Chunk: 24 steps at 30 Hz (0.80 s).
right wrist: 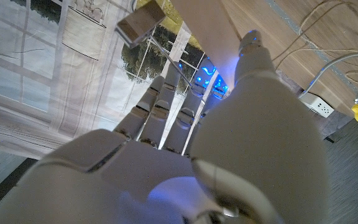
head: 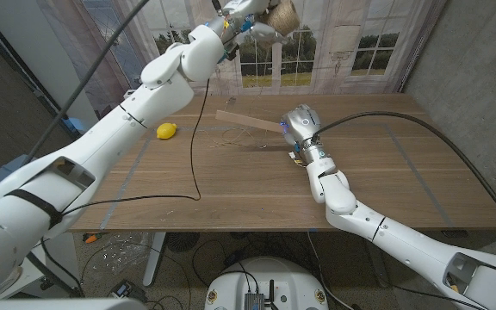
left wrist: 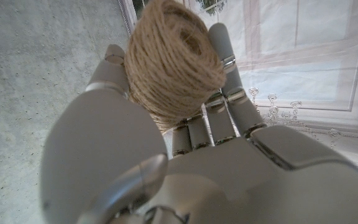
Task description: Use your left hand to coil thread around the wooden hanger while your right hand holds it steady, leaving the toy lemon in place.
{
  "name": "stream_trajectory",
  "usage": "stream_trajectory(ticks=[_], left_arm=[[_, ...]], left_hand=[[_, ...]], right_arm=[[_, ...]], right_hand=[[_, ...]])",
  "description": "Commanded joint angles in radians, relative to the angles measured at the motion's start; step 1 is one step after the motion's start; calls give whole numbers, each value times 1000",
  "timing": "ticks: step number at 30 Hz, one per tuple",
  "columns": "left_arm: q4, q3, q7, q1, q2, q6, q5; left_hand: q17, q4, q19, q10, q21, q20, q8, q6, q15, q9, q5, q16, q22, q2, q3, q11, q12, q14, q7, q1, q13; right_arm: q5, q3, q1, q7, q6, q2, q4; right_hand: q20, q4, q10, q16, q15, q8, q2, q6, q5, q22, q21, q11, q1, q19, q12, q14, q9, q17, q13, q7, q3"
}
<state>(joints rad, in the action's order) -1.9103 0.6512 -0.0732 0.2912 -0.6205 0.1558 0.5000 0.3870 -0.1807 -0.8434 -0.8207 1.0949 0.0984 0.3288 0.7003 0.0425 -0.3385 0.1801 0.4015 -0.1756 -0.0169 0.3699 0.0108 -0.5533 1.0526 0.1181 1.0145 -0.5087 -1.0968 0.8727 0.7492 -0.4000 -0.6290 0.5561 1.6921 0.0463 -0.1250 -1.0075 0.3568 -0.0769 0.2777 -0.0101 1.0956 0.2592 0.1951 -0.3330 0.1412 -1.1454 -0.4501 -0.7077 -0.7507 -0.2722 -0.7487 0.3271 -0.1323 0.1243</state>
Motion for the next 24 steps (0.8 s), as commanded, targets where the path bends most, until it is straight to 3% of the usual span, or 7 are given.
stream_trajectory(ticks=[1,16,24], left_arm=[[-88,-69,-176,26,-48,-26,-185],[-140,-161,-280,96,-107,-94,-531],[-158,-194,-290,169,-161,-114,-655]], left_hand=[[4,34,-17,-144,6,56,-1,224,-270,-3,-6,-3,-1,166,190,-139,-89,235,-70,122,-85],[6,29,-23,-145,13,58,-8,222,-270,-7,-7,-10,-1,165,200,-130,-90,242,-63,120,-84],[5,28,-29,-142,17,59,-11,221,-270,-9,-8,-15,-1,165,205,-130,-91,246,-58,119,-85]], right_arm=[[23,4,-47,15,-28,-10,-39],[51,39,-121,54,-50,-43,-111],[106,18,-134,-8,-109,-96,-153]], right_hand=[[28,4,-12,-1,-163,5,166,11,5,4,-6,7,-158,7,-3,-13,-5,-6,144,4,0],[25,3,-15,-9,-163,3,166,13,6,3,-9,6,-162,6,-5,-18,-4,-16,142,6,-1],[19,6,-18,-17,-160,4,166,16,7,3,-10,4,-159,7,-6,-21,-4,-21,141,12,-4]])
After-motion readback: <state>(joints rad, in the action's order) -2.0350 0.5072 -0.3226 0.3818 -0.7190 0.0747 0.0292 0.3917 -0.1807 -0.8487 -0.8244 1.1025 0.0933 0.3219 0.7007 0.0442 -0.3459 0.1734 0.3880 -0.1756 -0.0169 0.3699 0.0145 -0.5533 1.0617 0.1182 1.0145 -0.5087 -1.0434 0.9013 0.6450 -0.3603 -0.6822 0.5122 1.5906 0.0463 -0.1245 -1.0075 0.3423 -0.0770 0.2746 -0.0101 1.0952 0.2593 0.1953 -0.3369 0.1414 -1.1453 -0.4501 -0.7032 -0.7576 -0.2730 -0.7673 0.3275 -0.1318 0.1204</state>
